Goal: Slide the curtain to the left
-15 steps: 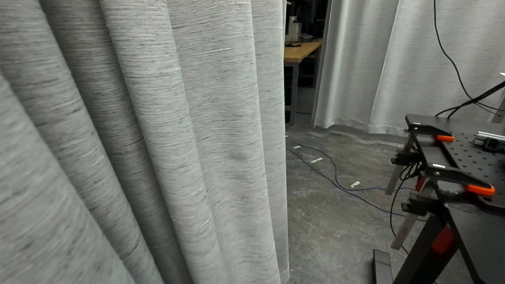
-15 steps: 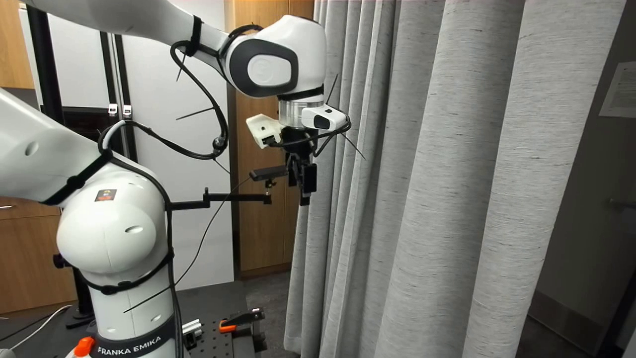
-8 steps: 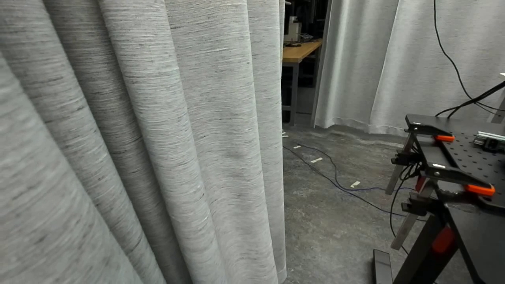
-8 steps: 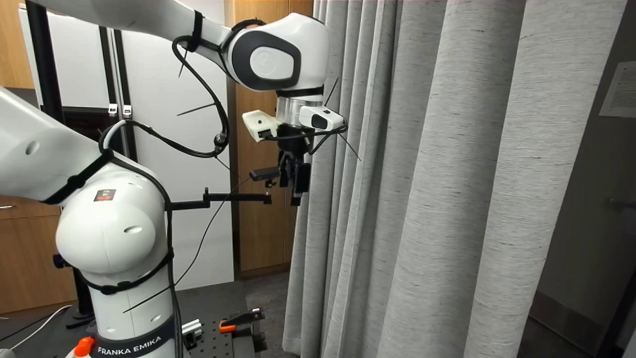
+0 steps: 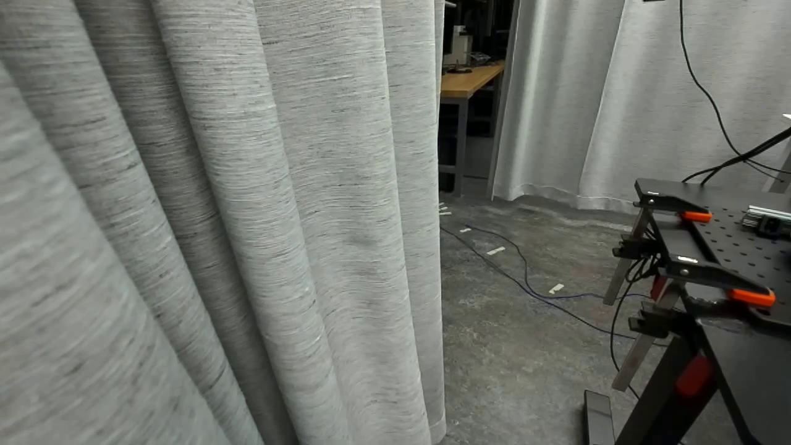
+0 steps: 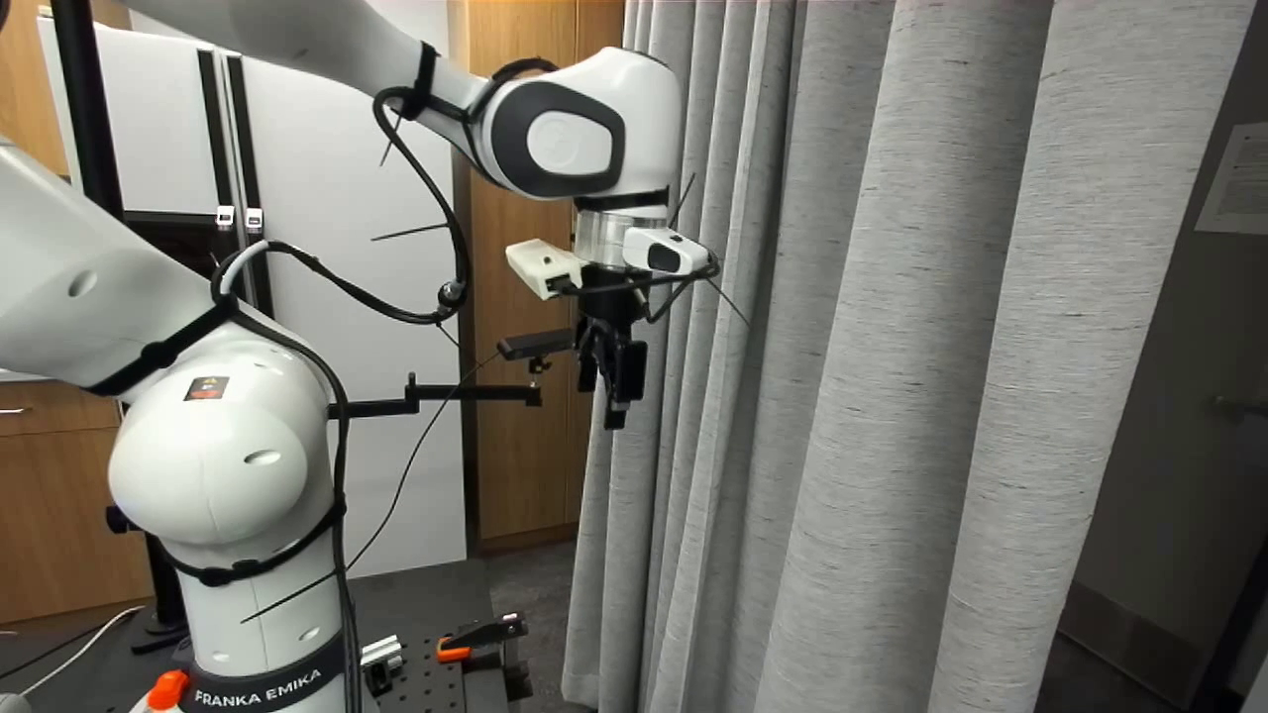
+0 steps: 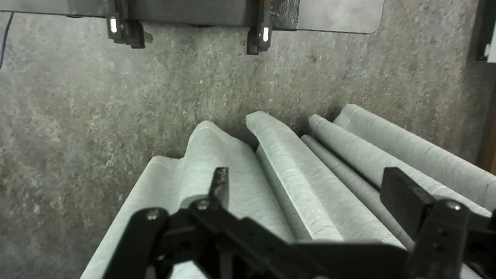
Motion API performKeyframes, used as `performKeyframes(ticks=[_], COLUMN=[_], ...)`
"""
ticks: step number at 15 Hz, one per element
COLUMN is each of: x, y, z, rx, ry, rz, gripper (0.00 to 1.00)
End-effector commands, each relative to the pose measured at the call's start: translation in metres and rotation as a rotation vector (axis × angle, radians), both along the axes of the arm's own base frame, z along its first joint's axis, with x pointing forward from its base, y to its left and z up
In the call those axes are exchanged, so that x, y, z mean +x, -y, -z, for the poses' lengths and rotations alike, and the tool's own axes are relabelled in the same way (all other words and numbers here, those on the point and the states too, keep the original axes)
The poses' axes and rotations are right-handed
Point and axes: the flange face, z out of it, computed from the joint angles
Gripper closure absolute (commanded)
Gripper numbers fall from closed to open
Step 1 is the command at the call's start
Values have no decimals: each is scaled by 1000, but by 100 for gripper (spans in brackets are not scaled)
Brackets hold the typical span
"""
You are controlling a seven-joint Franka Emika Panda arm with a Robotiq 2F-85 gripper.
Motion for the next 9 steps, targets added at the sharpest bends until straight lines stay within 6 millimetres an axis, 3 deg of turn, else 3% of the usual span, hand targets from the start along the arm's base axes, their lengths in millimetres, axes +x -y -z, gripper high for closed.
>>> performKeyframes(ticks=[1,4,9], x=[10,27,30], y=[5,10,4], z=[10,24,22], rx=[21,38,7], ry=[-31,-76,-21], rz=[1,6,3], gripper=[0,0,0])
